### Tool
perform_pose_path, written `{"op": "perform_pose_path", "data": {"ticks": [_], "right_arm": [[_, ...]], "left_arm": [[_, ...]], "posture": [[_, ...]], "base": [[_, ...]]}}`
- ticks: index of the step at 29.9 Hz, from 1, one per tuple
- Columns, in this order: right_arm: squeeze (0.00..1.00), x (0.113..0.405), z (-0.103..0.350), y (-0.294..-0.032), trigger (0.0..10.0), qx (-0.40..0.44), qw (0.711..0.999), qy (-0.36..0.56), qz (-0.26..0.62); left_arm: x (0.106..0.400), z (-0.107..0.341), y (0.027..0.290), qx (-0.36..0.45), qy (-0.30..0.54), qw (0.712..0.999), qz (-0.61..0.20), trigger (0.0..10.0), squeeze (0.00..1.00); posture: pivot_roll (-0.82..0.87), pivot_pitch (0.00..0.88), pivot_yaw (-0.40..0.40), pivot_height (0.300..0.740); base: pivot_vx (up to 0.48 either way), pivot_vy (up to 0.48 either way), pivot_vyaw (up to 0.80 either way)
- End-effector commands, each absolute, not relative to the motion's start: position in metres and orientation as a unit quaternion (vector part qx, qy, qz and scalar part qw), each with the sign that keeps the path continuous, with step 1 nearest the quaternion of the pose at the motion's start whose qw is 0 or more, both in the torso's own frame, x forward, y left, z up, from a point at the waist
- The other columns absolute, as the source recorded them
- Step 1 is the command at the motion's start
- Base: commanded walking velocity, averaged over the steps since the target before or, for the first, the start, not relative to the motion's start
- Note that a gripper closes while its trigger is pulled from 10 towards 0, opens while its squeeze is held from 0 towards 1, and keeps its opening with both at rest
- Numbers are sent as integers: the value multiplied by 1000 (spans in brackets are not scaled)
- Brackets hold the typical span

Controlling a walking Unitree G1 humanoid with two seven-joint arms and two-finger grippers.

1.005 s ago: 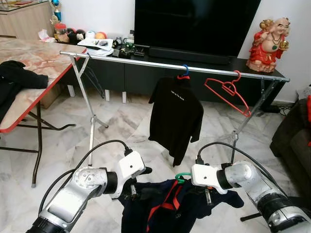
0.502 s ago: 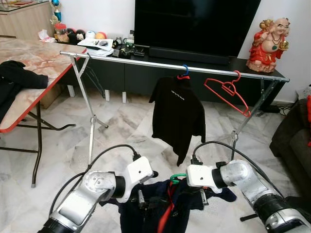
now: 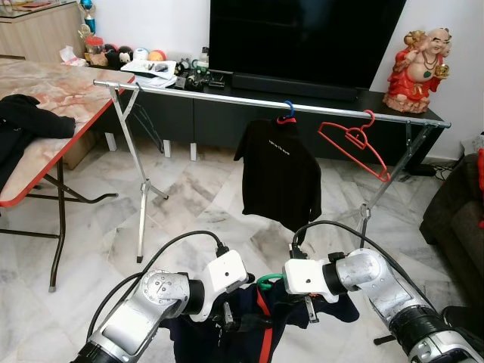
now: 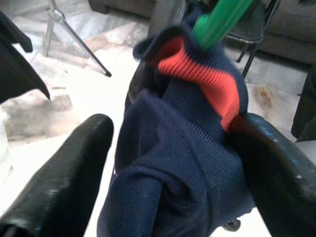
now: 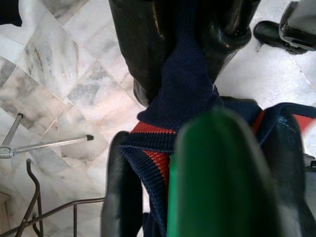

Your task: Hang hanger

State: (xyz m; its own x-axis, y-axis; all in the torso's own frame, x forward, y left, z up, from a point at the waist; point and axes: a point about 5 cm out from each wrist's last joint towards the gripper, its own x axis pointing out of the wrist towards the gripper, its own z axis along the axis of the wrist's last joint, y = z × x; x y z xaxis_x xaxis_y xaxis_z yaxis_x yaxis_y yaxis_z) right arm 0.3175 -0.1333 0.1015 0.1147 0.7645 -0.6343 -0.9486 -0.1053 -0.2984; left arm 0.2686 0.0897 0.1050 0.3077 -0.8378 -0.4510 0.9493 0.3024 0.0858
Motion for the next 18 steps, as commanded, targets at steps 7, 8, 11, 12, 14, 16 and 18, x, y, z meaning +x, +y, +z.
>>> {"op": "perform_pose_path", "data": {"ticks": [7,8,11,12,14,16,18], "right_arm": [[0,320,113,-131,0,-356,661,107,652],[0,320,113,-131,0,-356,661,108,652],[0,319,113,-131,0,-355,661,110,652],[0,319,113,-131,0,-354,661,110,652],[0,319,112,-131,0,-354,661,112,651],[0,319,112,-131,0,-354,662,113,651],[0,319,112,-131,0,-354,663,113,650]], "left_arm": [[271,98,88,200,181,786,-557,0,0],[271,99,88,198,180,787,-555,0,0],[273,101,88,194,175,793,-550,0,0],[274,101,88,195,174,794,-549,0,0],[275,101,88,196,173,796,-546,0,0],[276,102,89,197,173,797,-544,0,0],[277,103,89,197,171,799,-543,0,0]], "posture": [[106,0,-116,740],[108,0,-116,740],[108,0,-116,740],[110,0,-116,740],[111,0,-116,740],[111,0,-115,740],[112,0,-115,740]], "base": [[0,0,0],[0,0,0],[0,0,0],[0,0,0],[0,0,0],[0,0,0],[0,0,0]]}}
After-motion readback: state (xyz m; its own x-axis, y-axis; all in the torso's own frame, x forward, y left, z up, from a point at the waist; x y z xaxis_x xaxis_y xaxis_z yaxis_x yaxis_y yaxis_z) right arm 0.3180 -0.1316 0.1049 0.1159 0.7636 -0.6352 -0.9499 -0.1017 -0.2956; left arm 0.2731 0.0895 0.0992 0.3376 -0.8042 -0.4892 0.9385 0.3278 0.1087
